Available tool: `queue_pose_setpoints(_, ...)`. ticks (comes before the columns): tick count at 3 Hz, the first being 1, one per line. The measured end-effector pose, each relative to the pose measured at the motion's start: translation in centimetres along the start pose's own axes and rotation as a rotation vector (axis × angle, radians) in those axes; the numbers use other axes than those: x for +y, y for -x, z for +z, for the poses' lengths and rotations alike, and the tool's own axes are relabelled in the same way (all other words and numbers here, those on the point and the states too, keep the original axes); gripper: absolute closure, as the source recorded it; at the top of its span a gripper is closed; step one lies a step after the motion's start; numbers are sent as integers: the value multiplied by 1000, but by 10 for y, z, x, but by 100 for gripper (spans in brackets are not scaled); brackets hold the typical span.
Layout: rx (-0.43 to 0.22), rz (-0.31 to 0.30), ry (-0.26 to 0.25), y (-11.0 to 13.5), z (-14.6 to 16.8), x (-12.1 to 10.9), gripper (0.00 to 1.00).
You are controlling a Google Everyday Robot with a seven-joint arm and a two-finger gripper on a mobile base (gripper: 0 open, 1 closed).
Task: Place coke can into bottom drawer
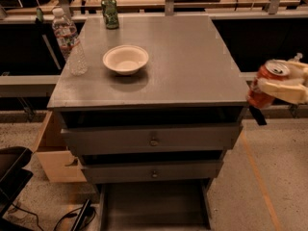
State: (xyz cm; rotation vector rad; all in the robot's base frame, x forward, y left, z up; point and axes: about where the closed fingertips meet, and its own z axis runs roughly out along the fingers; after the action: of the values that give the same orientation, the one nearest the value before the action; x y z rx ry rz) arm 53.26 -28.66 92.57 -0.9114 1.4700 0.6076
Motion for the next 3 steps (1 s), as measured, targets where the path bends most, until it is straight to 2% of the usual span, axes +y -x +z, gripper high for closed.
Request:
queue_pose_setpoints(1,53,88,48,-44,-71,19,100)
queue_pose_setpoints(2,119,158,106,-93,-101,29,100)
queue_pose_setpoints(3,119,158,106,-93,-101,29,100)
